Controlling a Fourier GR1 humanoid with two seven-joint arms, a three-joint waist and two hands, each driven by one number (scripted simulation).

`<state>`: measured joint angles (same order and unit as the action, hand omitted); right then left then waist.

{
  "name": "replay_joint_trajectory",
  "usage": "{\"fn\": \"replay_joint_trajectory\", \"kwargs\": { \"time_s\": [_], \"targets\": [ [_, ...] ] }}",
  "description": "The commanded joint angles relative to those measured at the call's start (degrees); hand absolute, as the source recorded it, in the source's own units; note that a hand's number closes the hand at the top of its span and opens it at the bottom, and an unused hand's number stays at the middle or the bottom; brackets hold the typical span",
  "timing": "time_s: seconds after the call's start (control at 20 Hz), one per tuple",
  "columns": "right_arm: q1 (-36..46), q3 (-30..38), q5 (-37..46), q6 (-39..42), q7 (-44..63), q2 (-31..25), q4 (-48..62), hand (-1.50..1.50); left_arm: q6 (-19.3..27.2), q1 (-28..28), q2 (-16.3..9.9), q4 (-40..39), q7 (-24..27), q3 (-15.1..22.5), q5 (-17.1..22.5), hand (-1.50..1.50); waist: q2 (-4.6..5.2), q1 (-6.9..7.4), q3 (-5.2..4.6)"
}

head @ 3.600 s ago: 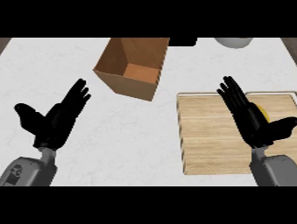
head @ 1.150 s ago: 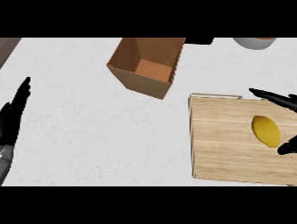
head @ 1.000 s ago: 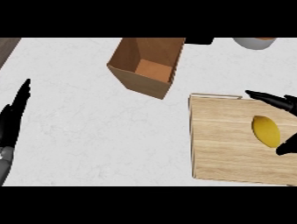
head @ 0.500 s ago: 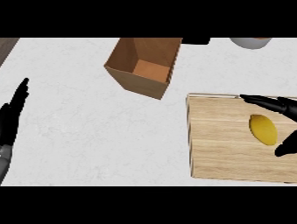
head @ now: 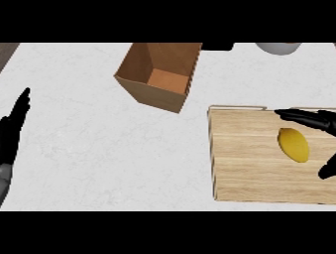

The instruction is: Pick the lemon from the tray and place it in the cardboard box

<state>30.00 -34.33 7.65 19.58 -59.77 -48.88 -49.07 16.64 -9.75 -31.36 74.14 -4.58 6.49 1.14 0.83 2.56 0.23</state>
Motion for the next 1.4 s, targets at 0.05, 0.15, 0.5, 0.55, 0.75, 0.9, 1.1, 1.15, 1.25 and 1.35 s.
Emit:
{"fn": "replay_joint_trajectory", "kwargs": {
  "time_s": [0.05, 0.15, 0.5, 0.55, 0.75, 0.9, 1.1, 1.15, 1.25, 1.35],
  "targets": [
    [2.36, -2.75, 1.76, 8.95, -12.91, -0.17, 4.54, -1.50, -0.87, 1.45, -0.52, 0.49, 0.59, -0.74, 0.13, 0.00, -0.15, 0.21, -0.07],
    [2.34, -3.95, 2.32, 7.08, -12.34, 1.99, 6.37, -1.50, -1.06, 1.34, -0.47, 0.49, 1.72, -1.38, 0.38, 0.00, -0.06, 0.18, -0.06],
    [4.63, -4.25, 2.02, 2.71, -10.32, 7.08, 10.57, 1.50, -0.40, 2.62, 0.85, 0.49, 1.41, -1.31, -0.80, 0.00, -0.36, -0.67, -0.11],
    [4.77, -2.03, 0.02, 0.08, -10.20, 7.65, 10.89, 1.50, 1.56, 2.84, 2.67, 1.21, 0.56, 0.52, -2.53, 0.00, -0.35, -0.80, -0.07],
    [4.59, -0.77, 0.00, -3.91, -10.02, 11.51, 14.33, 1.50, -0.72, 2.75, 1.26, 1.10, 1.99, -1.36, -1.41, 0.00, -0.32, -0.89, -0.07],
    [8.53, 1.53, -0.04, -5.46, -8.83, 12.76, 17.80, 1.50, -2.50, 2.90, -0.10, 0.80, 2.03, -3.13, -0.28, 0.00, -0.30, -0.51, -0.08],
    [17.89, -1.55, 9.08, -17.73, 9.66, 15.99, 23.40, 1.50, -0.07, 1.53, 1.89, 2.03, -0.26, -0.58, -3.35, 0.00, -0.12, 0.51, -0.11],
    [20.58, -2.38, 10.99, -18.52, 13.06, 14.98, 25.39, 1.50, -1.34, 0.45, 1.79, 0.90, 0.70, -1.04, -2.39, 0.00, 0.33, 1.38, -0.15],
    [24.44, -3.01, 13.52, -21.07, 18.11, 14.82, 28.26, 1.50, -1.66, 0.00, 1.48, 0.52, 1.07, -1.00, -2.72, 0.00, 0.52, 1.91, -0.16],
    [28.06, -1.77, 13.79, -22.38, 19.75, 15.61, 30.61, 1.50, -0.91, 1.43, 1.80, 0.88, 0.68, -1.68, -2.56, 0.00, 0.18, 1.41, -0.15]
  ]
}}
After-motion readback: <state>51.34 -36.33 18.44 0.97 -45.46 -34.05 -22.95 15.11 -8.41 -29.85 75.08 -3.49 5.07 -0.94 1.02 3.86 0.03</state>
